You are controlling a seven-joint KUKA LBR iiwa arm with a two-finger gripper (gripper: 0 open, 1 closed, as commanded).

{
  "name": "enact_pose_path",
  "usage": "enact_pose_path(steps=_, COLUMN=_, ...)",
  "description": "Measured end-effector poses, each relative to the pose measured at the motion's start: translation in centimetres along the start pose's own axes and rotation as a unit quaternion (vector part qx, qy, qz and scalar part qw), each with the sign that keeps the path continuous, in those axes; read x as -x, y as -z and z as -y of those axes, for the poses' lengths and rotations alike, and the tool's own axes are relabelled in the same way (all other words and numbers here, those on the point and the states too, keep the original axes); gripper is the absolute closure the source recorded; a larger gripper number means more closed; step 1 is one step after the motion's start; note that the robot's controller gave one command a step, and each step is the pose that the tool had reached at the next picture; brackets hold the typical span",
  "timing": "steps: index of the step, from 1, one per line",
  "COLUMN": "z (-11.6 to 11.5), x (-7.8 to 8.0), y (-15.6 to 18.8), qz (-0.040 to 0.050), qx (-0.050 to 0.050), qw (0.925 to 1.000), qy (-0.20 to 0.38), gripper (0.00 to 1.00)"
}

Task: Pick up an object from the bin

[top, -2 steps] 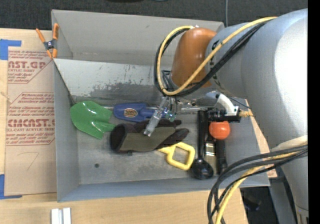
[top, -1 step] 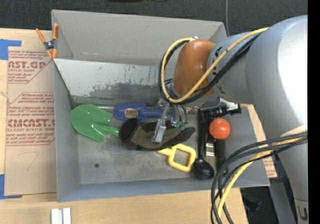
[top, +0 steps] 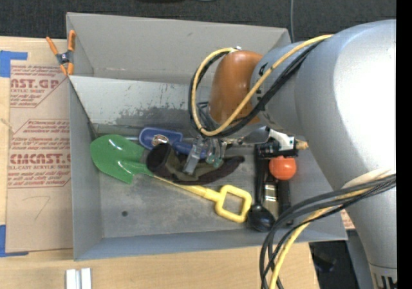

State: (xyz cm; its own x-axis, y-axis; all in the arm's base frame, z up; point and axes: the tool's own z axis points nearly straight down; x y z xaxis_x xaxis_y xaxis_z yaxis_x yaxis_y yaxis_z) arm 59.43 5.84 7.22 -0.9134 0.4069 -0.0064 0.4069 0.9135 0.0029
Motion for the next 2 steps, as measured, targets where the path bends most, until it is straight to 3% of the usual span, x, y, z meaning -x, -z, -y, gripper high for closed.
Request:
enact_pose_path(steps=1, z=0.0, x=0.0, y=0.0, qz=0.0000, qx=0.000, qw=1.0000, qy=0.000, gripper=1.00)
enact_pose_path(steps=2, z=0.1, x=-0.2, y=2.2, qz=-0.0021, qx=-0.001, qw=1.0000, qy=0.000, gripper=1.00)
